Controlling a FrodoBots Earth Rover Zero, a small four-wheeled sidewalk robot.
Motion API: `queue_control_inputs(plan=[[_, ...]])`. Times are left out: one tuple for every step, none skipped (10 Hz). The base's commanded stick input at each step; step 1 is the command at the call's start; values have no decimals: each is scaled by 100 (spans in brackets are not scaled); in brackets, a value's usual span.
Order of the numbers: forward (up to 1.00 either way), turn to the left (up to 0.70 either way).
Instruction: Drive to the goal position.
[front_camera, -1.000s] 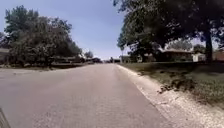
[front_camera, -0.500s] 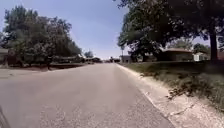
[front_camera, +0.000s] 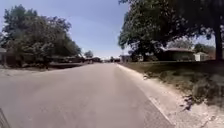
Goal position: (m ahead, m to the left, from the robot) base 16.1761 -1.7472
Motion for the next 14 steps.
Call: queue_control_inputs(plan=[[70, 0], [70, 0], [70, 0], [70, 0], [70, 0], [70, 0], [70, 0], [70, 0], [70, 0], [70, 0], [70, 0], [70, 0], [70, 0], [70, 0]])
